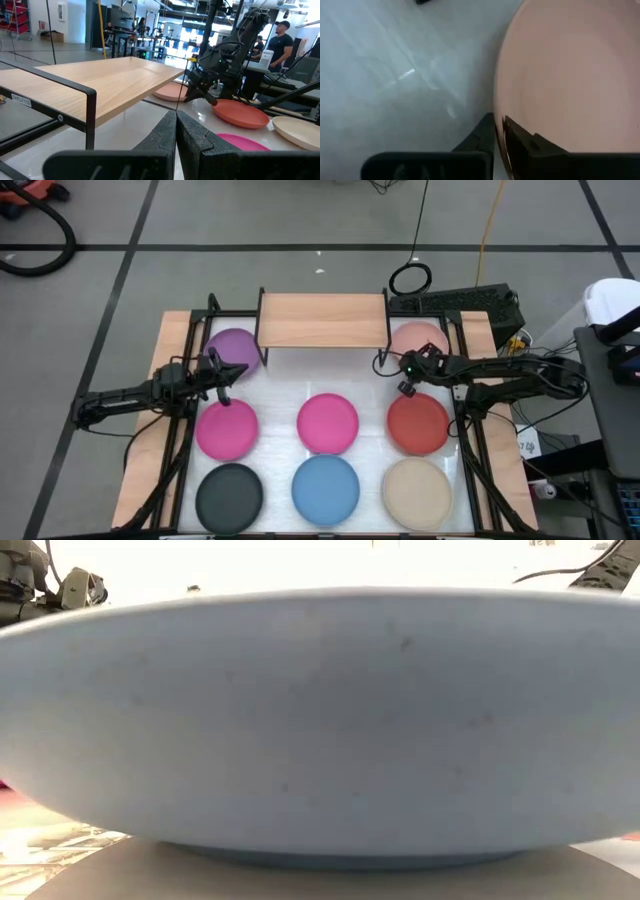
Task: Place and stack plates onto a shelf
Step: Put the light pink plate on the shelf
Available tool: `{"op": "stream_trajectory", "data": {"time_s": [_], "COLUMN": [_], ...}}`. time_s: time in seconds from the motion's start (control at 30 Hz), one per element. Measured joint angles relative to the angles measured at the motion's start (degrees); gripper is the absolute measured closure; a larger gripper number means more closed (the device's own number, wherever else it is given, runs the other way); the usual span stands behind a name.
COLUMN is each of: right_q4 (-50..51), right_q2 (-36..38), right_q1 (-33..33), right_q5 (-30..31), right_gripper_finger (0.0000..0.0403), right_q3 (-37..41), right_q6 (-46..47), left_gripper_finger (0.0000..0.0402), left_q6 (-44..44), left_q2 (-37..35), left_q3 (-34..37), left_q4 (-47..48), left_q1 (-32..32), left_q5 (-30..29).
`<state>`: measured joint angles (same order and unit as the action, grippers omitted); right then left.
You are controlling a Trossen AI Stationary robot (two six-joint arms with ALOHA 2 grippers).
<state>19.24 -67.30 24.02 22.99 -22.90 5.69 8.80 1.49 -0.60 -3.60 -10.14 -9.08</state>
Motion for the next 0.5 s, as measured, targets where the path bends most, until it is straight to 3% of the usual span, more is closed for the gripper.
{"op": "stream_trajectory", "data": {"time_s": [0.27,0.5], "right_q4": [-0.9,-4.28], "right_q2": [7.23,18.44], "right_q1": [-2.42,-3.63], "right_q5": [1.36,10.51], "right_gripper_finger": [0.04,0.0401], "right_q3": [-0.69,-4.49], "right_q6": [4.89,4.71], "left_gripper_finger": [0.0387,0.0387], "left_q6": [0.0,0.0], "left_q2": [-0.01,-0.02], "left_q3": [0.0,0.0], "left_q4": [0.0,0.0], "left_q1": [0.01,0.0], "left_q5": [0.0,0.01]}}
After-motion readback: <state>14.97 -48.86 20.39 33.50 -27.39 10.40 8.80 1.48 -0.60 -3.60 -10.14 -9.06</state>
